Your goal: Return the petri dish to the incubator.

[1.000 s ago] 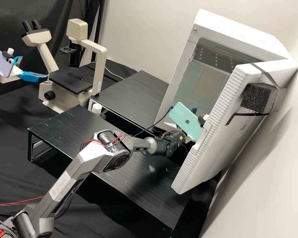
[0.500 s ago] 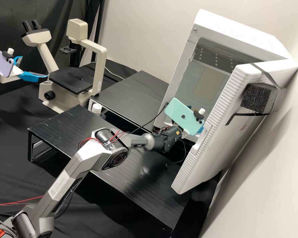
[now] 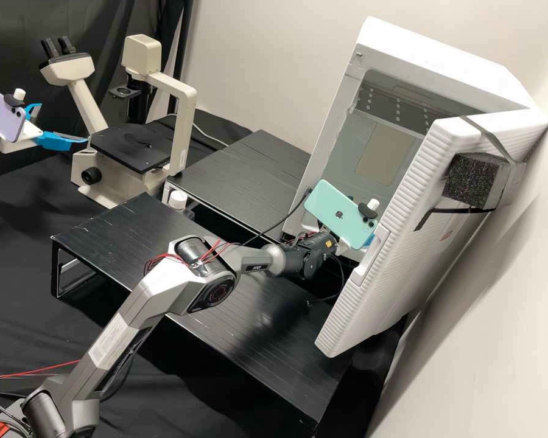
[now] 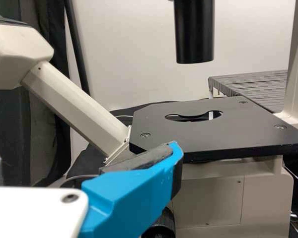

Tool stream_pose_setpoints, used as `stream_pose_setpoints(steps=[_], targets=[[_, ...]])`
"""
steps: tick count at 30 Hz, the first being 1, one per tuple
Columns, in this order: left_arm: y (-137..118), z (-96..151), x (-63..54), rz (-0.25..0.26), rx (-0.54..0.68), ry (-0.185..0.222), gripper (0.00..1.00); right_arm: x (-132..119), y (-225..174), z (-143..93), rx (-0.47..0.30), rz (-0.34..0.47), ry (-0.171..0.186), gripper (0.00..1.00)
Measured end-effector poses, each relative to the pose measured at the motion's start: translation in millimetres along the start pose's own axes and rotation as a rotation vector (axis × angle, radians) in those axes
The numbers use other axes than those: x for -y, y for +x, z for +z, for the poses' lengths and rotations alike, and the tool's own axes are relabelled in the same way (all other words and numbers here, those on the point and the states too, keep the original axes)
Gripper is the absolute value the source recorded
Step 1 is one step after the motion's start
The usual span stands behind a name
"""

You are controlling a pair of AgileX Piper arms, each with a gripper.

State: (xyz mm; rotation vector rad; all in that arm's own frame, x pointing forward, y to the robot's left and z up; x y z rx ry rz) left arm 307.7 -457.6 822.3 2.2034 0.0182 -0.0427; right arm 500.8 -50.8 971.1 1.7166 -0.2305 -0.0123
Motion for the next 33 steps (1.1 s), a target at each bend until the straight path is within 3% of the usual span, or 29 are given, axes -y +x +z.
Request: stream_pose_setpoints(steps=[25, 33], targets=[[0, 0, 0.0, 0.000, 0.000, 0.000, 1.00, 3, -3, 3, 0.008, -0.008, -0.004, 1.00], [0, 0, 0.0, 0.000, 0.000, 0.000, 1.00, 1, -27, 0, -0.002, 0.047, -0.017, 1.00]])
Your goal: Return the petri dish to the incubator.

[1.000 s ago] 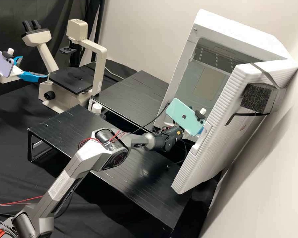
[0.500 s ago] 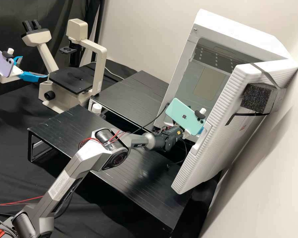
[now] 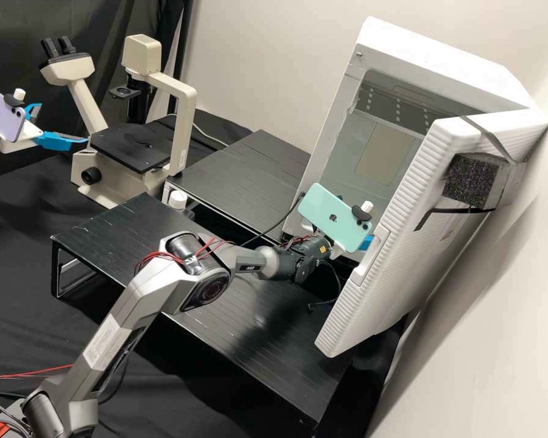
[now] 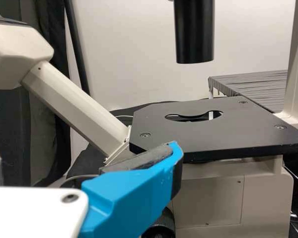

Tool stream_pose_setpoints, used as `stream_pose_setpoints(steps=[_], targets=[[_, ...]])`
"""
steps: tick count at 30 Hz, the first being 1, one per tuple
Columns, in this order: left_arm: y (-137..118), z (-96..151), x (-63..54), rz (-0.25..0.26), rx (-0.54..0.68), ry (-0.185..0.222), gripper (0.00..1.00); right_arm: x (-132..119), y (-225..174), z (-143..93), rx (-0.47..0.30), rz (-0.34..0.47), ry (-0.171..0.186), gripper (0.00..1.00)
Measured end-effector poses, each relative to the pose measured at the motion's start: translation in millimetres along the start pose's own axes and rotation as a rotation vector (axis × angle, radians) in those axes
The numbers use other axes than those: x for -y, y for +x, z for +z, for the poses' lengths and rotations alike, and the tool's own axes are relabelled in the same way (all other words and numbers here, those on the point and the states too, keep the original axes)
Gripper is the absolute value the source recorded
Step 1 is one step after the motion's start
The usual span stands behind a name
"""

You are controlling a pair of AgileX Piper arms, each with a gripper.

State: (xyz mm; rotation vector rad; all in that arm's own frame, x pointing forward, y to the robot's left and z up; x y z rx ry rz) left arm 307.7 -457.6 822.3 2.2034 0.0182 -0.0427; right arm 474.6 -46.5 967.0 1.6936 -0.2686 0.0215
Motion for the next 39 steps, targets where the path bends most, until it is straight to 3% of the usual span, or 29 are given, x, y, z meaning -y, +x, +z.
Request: stream_pose_setpoints(steps=[8, 14, 17, 22, 27, 39], targets=[[0, 0, 0.0, 0.000, 0.000, 0.000, 1.00, -6, -34, -6, 0.008, 0.061, -0.013, 1.00], [0, 0, 0.0, 0.000, 0.000, 0.000, 1.00, -9, -78, -21, 0.011, 0.183, -0.040, 1.00], [0, 0, 0.0, 0.000, 0.000, 0.000, 1.00, -5, -106, -43, -0.045, 0.263, -0.040, 1.00], [0, 0, 0.0, 0.000, 0.000, 0.000, 1.00, 4, -144, -75, -0.194, 0.311, -0.044, 1.00], [0, 0, 0.0, 0.000, 0.000, 0.000, 1.00, 17, -173, -87, -0.339, 0.318, 0.011, 1.00], [0, 0, 0.0, 0.000, 0.000, 0.000, 1.00, 29, -221, -95, -0.440, 0.296, 0.091, 1.00]])
